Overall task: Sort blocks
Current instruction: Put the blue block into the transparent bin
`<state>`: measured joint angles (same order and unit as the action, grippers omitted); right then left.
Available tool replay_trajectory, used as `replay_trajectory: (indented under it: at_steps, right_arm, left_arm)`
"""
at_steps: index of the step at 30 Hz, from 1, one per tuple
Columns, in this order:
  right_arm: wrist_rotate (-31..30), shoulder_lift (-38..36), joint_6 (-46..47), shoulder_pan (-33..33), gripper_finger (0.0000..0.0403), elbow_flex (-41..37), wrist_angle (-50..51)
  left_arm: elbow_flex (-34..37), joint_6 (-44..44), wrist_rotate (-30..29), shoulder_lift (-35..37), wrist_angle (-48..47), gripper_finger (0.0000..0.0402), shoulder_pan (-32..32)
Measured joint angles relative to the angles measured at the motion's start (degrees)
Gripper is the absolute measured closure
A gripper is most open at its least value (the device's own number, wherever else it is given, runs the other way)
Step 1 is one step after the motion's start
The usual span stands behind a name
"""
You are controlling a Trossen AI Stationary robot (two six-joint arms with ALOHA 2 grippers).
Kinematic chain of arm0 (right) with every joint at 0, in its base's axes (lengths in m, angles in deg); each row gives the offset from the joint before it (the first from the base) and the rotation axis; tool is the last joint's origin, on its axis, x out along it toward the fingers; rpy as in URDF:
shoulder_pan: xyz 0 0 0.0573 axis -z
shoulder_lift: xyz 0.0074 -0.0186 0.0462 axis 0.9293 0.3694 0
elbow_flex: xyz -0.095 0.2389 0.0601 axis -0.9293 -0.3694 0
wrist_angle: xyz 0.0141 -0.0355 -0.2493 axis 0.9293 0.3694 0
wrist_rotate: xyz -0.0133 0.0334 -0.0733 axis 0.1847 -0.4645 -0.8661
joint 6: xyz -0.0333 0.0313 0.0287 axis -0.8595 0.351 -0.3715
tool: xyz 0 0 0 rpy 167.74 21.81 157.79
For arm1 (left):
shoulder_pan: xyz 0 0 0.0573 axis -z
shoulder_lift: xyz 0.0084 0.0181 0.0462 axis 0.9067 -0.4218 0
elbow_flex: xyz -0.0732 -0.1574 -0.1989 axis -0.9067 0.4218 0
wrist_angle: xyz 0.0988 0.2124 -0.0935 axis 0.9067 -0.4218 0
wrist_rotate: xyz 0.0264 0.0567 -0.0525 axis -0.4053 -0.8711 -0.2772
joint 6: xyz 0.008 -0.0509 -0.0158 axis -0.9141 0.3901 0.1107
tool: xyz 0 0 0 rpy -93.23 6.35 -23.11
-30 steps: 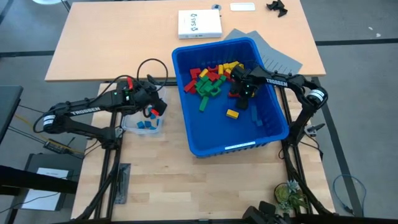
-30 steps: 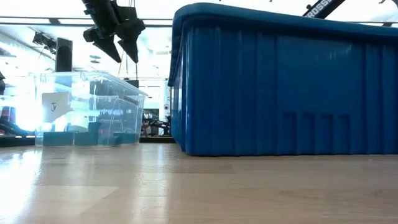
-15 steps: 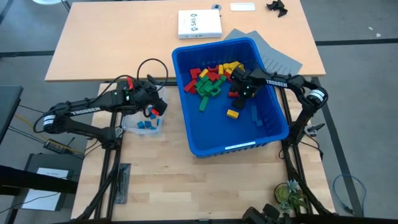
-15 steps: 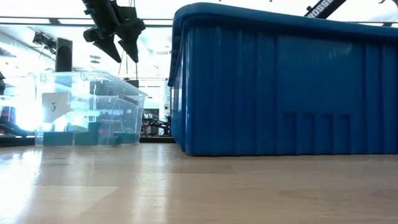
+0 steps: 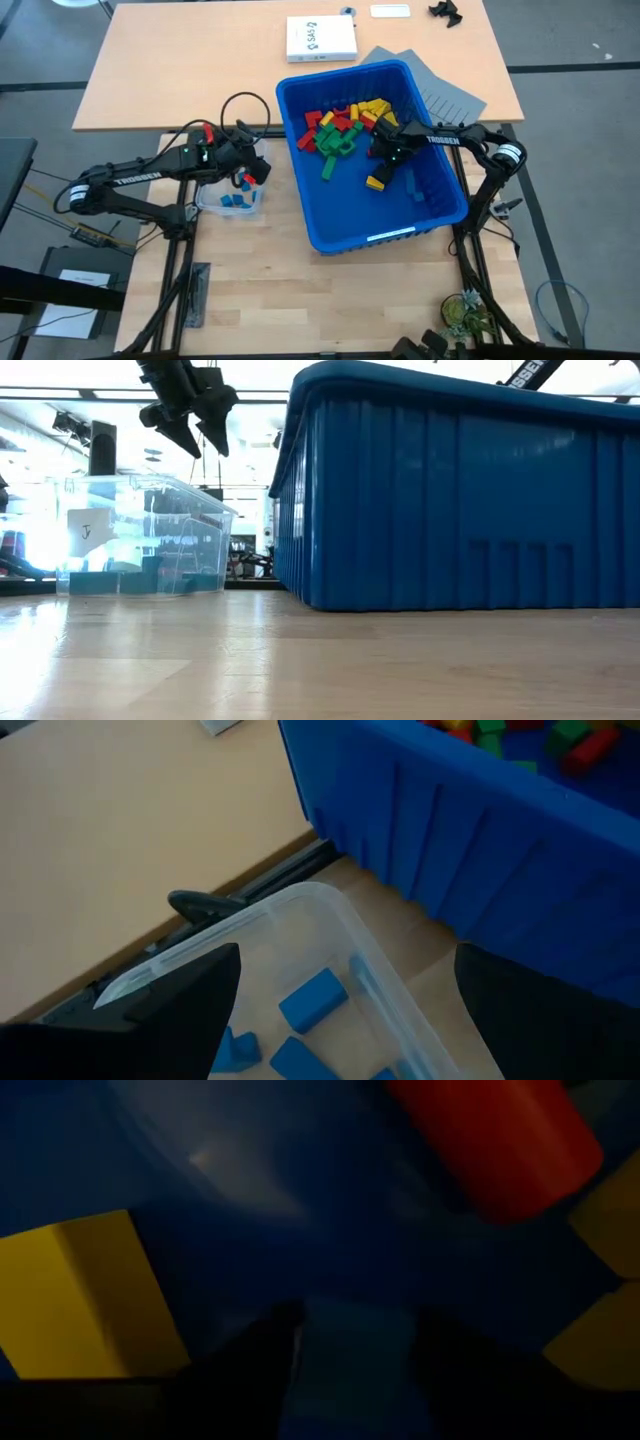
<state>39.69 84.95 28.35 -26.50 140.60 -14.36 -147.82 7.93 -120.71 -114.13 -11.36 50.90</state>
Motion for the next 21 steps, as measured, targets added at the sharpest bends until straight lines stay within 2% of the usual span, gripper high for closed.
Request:
replay_trajectory:
  at_steps: [4, 10, 16, 21]
  right_arm:
    - [-1.26, 0.00, -0.82, -0.04, 0.0270, 0.00, 0.14]
    - [-1.14, -0.24, -2.37, -0.44, 0.0274, 1.37, 0.52]
    - [5.28, -4.43, -2.21, -2.01, 0.0274, 5.91, -0.29]
    - [15.89, -9.32, 1.36, -3.16, 0.0271, 9.11, -4.67]
  left_arm:
    - [0.00, -1.63, -0.36, 0.00, 0.28, 0.0023, -0.06]
    - [-0.02, -9.01, -2.58, -0.45, 0.39, 0.0023, -0.11]
    - [-0.03, -14.97, -2.64, -4.51, 2.80, 0.0023, -0.13]
    - [-0.04, -16.64, -2.48, -7.31, 9.34, 0.0023, -0.11]
